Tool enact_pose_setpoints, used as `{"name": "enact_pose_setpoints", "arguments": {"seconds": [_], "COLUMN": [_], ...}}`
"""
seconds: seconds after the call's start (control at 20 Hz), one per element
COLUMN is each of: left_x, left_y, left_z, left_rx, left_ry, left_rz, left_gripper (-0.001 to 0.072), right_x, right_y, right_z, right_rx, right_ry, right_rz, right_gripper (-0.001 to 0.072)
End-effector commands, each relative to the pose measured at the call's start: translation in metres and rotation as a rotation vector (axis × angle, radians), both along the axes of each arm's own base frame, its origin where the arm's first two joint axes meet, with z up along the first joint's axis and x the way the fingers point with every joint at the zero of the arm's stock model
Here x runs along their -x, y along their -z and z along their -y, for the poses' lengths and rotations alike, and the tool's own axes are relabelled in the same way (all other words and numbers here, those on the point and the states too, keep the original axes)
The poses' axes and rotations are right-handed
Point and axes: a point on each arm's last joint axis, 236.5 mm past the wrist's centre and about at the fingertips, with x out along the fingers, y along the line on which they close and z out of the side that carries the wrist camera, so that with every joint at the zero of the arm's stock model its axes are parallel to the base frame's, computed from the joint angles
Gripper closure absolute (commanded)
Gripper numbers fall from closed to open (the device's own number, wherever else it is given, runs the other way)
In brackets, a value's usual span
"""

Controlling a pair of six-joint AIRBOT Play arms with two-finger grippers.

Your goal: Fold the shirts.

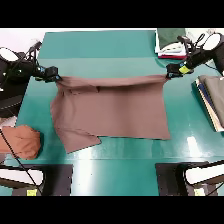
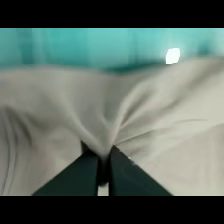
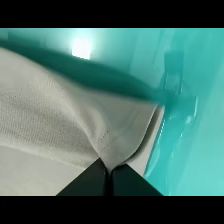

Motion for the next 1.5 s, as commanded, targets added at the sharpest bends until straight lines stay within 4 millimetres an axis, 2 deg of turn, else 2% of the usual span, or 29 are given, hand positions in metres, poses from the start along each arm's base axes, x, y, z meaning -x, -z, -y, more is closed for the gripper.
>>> {"name": "enact_pose_setpoints", "arguments": {"seconds": [0.0,0.15,0.2,0.25,0.3,0.35,0.55,0.6,0.7,0.85,0.95,1.05,1.2,1.3,1.45], "left_x": [0.019,0.033,0.036,0.038,0.041,0.048,0.088,0.102,0.137,0.201,0.240,0.267,0.281,0.274,0.256], "left_y": [0.031,0.056,0.060,0.062,0.063,0.065,0.059,0.057,0.057,0.075,0.092,0.109,0.127,0.131,0.127], "left_z": [-0.004,-0.003,-0.005,-0.010,-0.015,-0.019,-0.043,-0.049,-0.047,-0.036,-0.029,-0.022,-0.005,0.008,0.024], "left_rx": [-0.037,-0.029,-0.027,-0.037,-0.043,-0.040,-0.122,-0.150,-0.167,-0.161,-0.150,-0.131,-0.058,0.015,0.110], "left_ry": [0.038,0.030,0.008,-0.020,-0.053,-0.079,-0.073,-0.085,-0.097,-0.106,-0.117,-0.133,-0.168,-0.205,-0.222], "left_rz": [-0.077,-0.137,-0.163,-0.185,-0.210,-0.250,-0.332,-0.327,-0.331,-0.385,-0.440,-0.484,-0.508,-0.482,-0.411], "left_gripper": [0.0676,0.0676,0.0674,0.0622,0.0357,0.0185,0.0182,0.0182,0.0182,0.0182,0.0182,0.0182,0.0183,0.0183,0.0184], "right_x": [0.023,0.035,0.036,0.035,0.036,0.038,0.061,0.071,0.094,0.119,0.123,0.125,0.126,0.126,0.124], "right_y": [0.027,0.048,0.051,0.051,0.049,0.043,0.018,0.012,0.004,-0.002,-0.006,-0.012,-0.017,-0.017,-0.021], "right_z": [-0.001,-0.019,-0.025,-0.028,-0.030,-0.032,-0.019,-0.016,-0.012,-0.012,-0.013,-0.012,-0.013,-0.013,-0.020], "right_rx": [-0.003,-0.080,-0.112,-0.136,-0.162,-0.193,-0.191,-0.188,-0.188,-0.181,-0.176,-0.174,-0.173,-0.175,-0.211], "right_ry": [-0.003,0.018,0.029,0.040,0.048,0.053,0.059,0.063,0.083,0.087,0.099,0.102,0.101,0.100,0.102], "right_rz": [-0.060,-0.088,-0.087,-0.086,-0.092,-0.099,-0.087,-0.072,-0.057,-0.014,0.038,0.065,0.081,0.081,0.085], "right_gripper": [0.0695,0.0687,0.0552,0.0382,0.0353,0.0353,0.0353,0.0353,0.0353,0.0353,0.0353,0.0353,0.0353,0.0353,0.0353]}}
